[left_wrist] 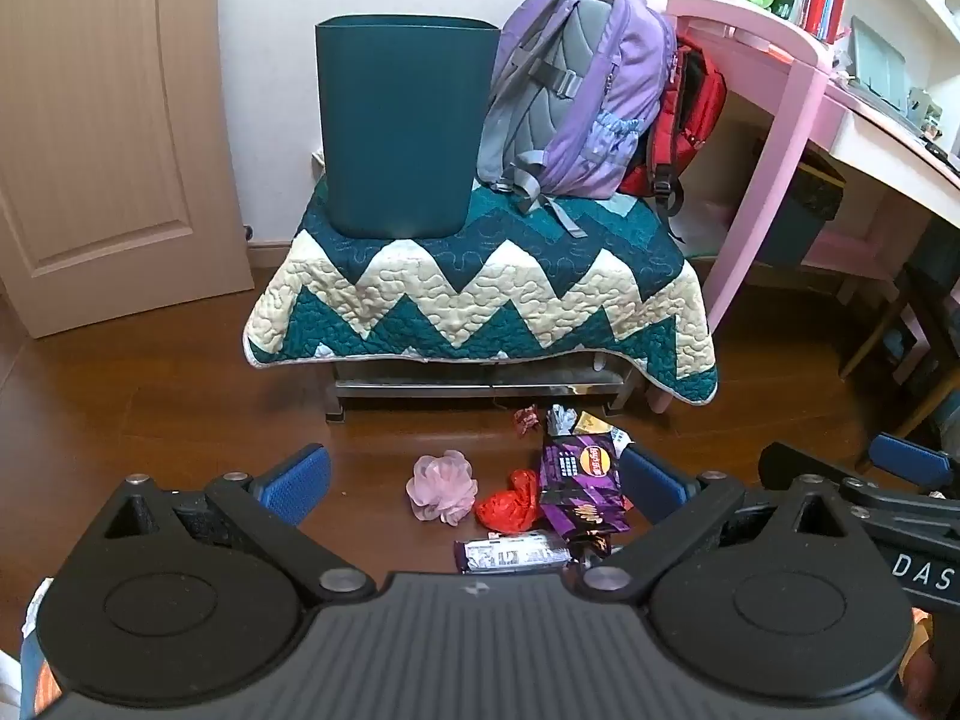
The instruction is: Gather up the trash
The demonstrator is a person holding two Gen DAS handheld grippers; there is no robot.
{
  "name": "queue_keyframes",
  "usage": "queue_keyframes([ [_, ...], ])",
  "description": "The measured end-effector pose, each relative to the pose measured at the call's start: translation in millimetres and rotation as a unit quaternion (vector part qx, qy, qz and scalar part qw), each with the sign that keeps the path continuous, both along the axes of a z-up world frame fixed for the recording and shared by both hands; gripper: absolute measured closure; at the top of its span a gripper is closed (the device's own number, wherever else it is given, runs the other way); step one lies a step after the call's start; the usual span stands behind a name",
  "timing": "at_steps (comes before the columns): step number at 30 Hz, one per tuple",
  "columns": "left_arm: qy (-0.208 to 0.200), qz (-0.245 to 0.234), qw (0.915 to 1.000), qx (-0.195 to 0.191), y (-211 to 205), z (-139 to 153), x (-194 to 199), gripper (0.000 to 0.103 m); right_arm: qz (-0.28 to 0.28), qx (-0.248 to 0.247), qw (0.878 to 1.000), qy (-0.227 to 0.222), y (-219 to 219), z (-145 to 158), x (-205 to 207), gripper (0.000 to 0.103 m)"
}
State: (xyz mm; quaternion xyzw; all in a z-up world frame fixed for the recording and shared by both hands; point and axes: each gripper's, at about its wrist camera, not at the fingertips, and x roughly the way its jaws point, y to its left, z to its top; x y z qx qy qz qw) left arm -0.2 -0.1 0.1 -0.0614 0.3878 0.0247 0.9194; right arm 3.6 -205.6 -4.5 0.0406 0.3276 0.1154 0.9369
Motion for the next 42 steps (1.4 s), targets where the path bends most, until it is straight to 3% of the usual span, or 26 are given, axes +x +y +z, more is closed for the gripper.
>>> queue_keyframes([
  [42,-0.029,0.02,0.9994,0.006,7,12,1,0.0,0.0,-0.001,1.0,-0.019,1,8,-3,0.004],
])
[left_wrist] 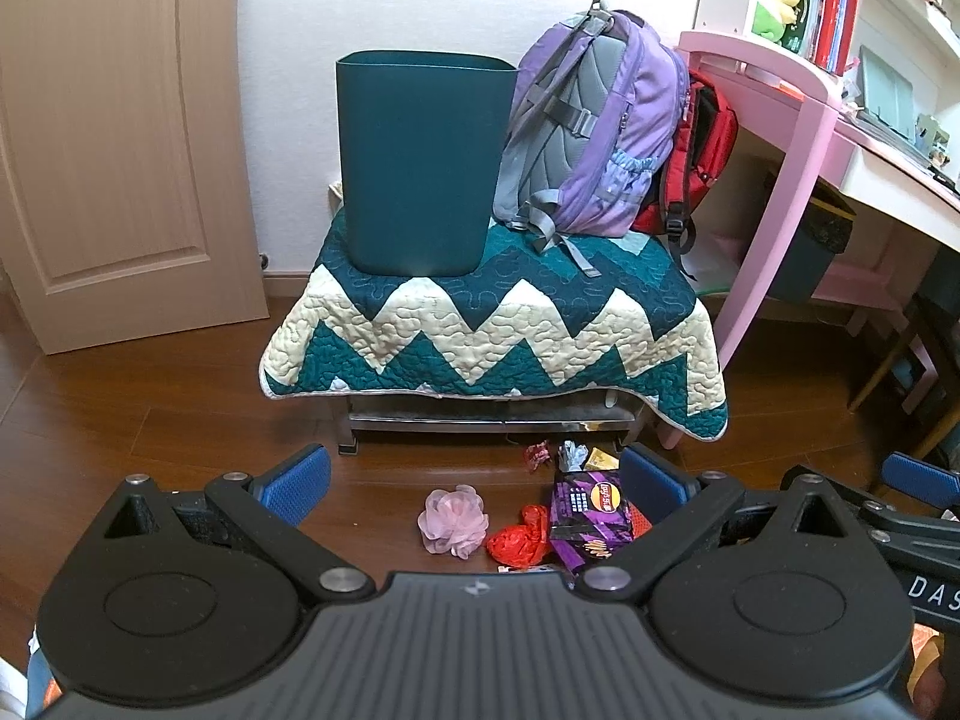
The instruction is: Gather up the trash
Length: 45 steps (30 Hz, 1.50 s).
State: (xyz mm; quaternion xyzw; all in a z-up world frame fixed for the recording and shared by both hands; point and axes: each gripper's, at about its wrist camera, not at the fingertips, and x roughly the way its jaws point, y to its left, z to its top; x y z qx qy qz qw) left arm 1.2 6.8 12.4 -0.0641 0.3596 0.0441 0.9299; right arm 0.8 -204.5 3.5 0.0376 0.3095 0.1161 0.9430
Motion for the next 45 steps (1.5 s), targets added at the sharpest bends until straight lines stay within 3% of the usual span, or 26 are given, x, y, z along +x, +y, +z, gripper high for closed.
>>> queue_keyframes([
  [45,0.006,-0.005,1.0,-0.006,-2.6,-6.8,1.3,0.0,0.001,0.007,1.0,0.005,1.4,-2.1,0.4,0.004],
])
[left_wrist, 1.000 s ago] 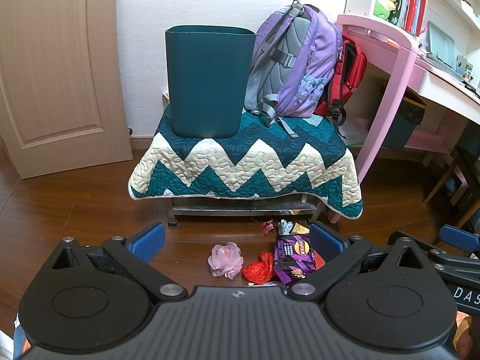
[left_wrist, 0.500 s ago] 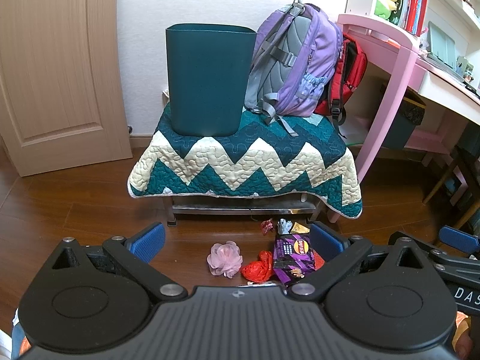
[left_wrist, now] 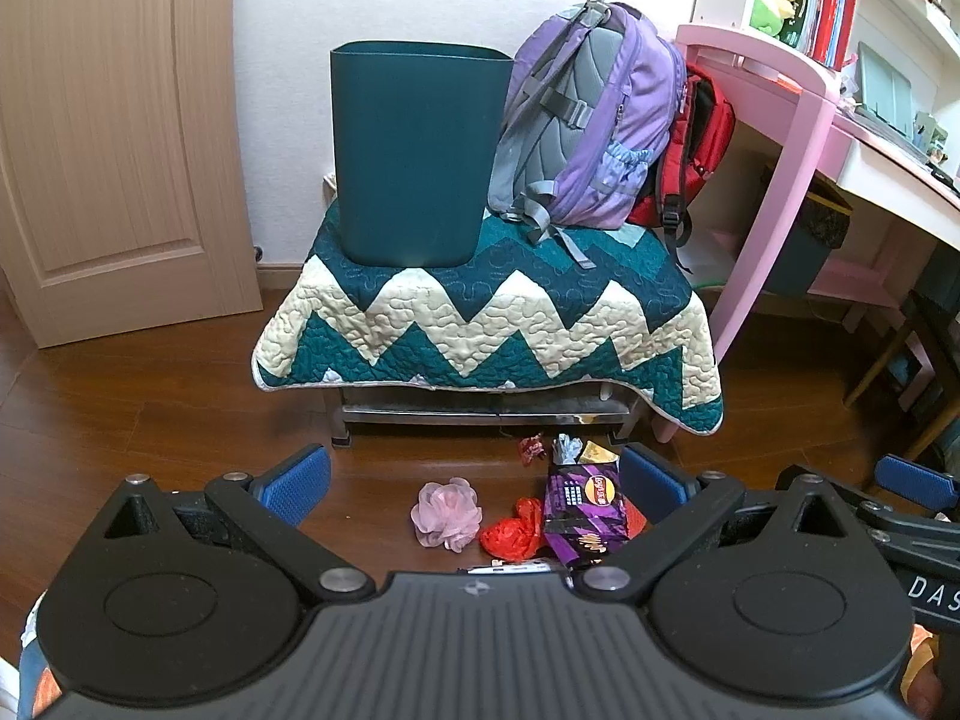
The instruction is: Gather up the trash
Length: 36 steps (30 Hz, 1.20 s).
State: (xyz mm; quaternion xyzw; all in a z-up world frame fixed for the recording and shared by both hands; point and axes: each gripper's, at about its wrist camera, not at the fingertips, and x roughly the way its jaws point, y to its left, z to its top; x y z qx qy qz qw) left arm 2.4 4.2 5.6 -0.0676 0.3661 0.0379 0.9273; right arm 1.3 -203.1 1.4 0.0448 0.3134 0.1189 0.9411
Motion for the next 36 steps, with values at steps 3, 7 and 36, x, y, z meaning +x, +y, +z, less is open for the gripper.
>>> queue_keyframes([
  [3,0.002,-0.002,1.0,-0.004,3,-1,4,0.0,-0.001,0.001,1.0,0.002,-2,-3,2,0.004],
  [7,0.001,-0.007,1.0,-0.003,8,-4,17,0.0,0.002,0.003,1.0,0.002,-4,-5,3,0.004],
  [36,0.182,-0.076,0.9797,0.036,30,-196,288,0.0,-0.003,0.004,0.977,0.215,9,-153,312,0.008],
])
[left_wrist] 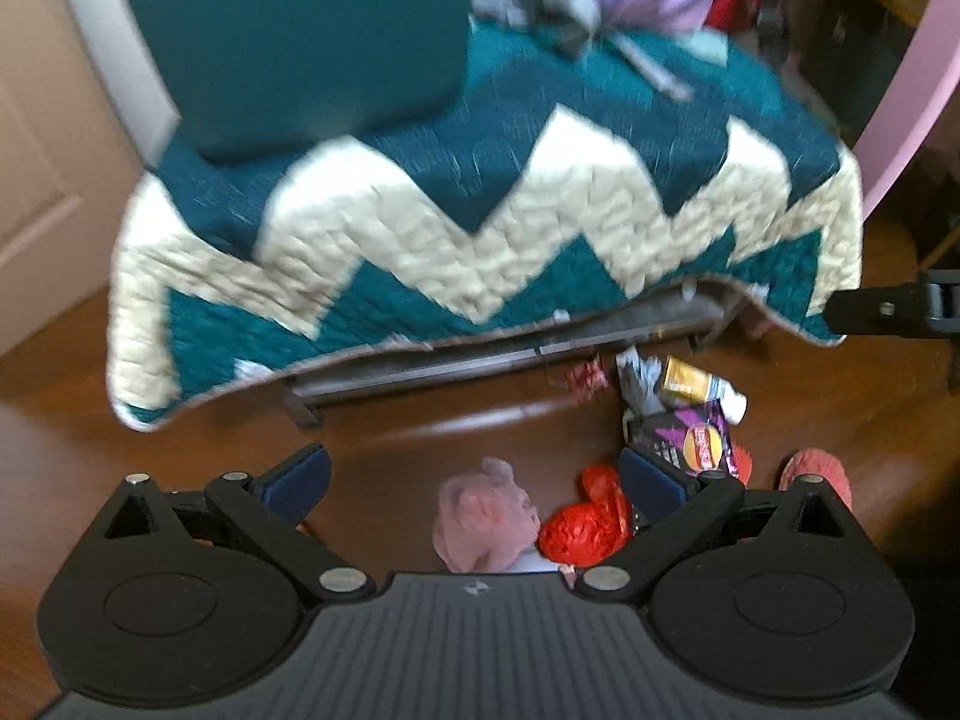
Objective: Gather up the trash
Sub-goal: 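Lower the left tool toward the pink mesh puff while the right tool lowers toward the purple chip bag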
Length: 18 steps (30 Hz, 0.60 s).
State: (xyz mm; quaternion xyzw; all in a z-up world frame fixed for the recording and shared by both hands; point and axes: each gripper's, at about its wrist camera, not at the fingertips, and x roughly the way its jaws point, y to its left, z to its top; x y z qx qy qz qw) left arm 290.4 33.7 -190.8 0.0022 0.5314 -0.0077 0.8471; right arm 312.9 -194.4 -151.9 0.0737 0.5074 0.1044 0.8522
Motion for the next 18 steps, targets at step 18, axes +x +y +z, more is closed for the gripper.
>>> queue_keyframes([
  [18,0.203,0.076,0.9761,-0.02,3,-223,66,0.0,-0.036,-0.094,0.982,0.159,38,-230,73,0.008],
])
